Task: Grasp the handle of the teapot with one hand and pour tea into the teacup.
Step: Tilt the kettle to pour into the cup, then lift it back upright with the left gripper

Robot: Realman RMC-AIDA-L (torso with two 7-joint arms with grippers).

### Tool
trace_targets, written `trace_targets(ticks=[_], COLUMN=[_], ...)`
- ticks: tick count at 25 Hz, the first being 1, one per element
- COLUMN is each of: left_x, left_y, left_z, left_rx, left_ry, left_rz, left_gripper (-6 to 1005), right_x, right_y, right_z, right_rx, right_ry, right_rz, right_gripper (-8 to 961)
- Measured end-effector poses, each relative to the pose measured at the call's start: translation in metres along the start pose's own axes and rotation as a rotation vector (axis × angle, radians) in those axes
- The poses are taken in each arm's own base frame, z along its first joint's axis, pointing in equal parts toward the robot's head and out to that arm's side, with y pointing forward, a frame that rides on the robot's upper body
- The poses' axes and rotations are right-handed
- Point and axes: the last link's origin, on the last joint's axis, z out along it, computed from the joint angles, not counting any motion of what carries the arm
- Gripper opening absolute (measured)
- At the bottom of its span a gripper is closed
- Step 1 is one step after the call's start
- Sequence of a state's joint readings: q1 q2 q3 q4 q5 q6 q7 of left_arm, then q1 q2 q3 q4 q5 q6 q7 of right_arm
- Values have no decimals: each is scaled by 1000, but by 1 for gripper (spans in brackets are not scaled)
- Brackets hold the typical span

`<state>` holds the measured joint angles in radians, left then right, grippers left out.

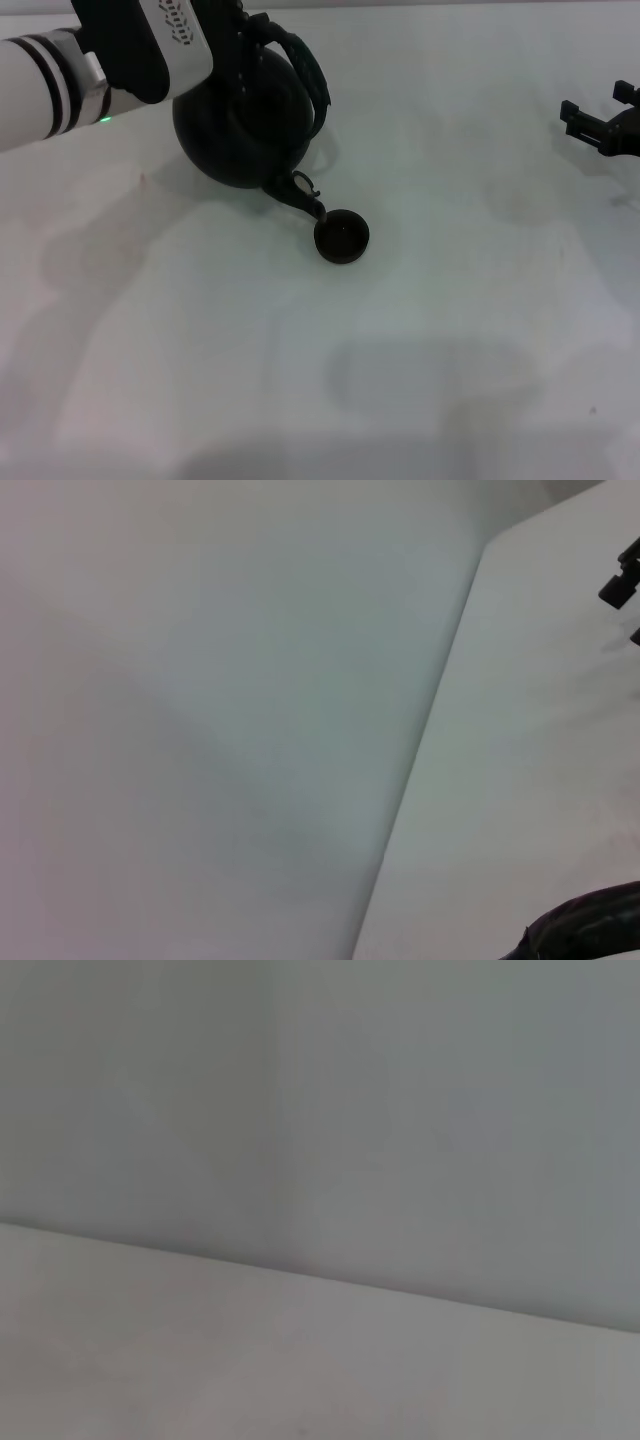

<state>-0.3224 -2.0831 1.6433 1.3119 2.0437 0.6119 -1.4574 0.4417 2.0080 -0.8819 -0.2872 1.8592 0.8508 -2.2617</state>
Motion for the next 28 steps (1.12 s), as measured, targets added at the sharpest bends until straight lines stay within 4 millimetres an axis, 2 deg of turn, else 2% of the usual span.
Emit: trace_targets(ticks=[28], left_x=[13], left_y=[3], left_z=[4], left_rx=[20], left_ry=[6], left_rz=[87], left_gripper=[101], right_x=[-1], right_y=[-2], right_z=[1], right_rx=[9], right_ry=[4], right_rz=[-5], right_gripper=[858])
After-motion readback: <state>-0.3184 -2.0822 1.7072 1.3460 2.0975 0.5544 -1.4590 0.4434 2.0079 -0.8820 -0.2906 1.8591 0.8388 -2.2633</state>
